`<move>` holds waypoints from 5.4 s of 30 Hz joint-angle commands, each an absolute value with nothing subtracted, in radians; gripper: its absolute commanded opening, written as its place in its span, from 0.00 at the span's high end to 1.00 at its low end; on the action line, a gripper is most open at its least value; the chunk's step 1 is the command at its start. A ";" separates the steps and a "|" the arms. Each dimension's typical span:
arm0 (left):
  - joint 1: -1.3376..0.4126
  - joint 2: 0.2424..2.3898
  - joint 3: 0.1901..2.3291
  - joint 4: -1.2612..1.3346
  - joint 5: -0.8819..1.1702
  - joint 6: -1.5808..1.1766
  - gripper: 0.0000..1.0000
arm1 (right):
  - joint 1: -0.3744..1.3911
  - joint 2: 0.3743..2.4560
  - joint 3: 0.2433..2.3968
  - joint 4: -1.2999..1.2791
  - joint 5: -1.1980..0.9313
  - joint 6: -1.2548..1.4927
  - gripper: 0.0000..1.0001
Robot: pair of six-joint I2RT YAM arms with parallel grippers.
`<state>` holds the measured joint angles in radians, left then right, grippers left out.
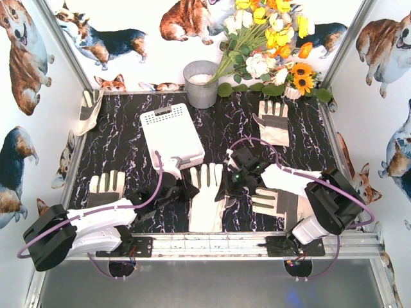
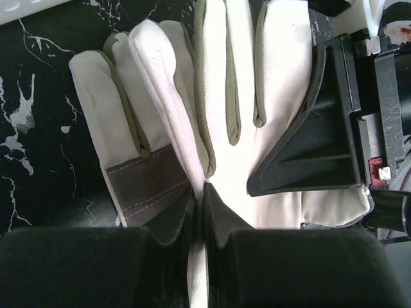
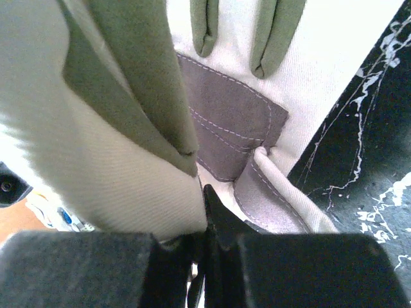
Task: Put the gloves into the storage basket
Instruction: Pair the glove with the glove.
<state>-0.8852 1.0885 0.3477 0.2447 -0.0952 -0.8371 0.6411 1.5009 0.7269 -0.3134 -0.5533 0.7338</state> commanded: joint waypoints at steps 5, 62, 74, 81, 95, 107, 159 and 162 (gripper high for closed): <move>-0.868 1.055 0.393 0.191 -0.206 -0.793 1.00 | 0.634 1.499 0.747 -0.442 -0.504 0.689 1.00; -0.876 1.241 0.512 0.196 -0.028 -0.667 0.81 | 0.632 1.705 0.811 -0.438 -0.458 0.698 1.00; -0.876 1.390 0.544 0.120 -0.079 -0.665 0.93 | 0.632 1.683 0.813 -0.449 -0.451 0.693 1.00; -0.876 1.423 0.502 0.092 -0.077 -0.660 0.92 | 0.631 1.607 0.846 -0.519 -0.437 0.662 0.86; -0.876 1.431 0.491 0.085 -0.088 -0.695 0.92 | 0.439 1.320 0.881 -0.778 -0.416 0.515 0.37; -0.876 1.344 0.596 -0.016 -0.056 -0.713 0.69 | 0.423 1.248 0.736 -0.709 -0.547 0.584 0.48; -0.844 1.411 0.514 0.035 0.056 -0.828 0.75 | 0.550 1.498 0.714 -0.425 -0.585 0.713 0.94; -0.844 1.411 0.514 0.031 0.053 -0.830 0.79 | 0.551 1.507 0.720 -0.422 -0.583 0.711 0.95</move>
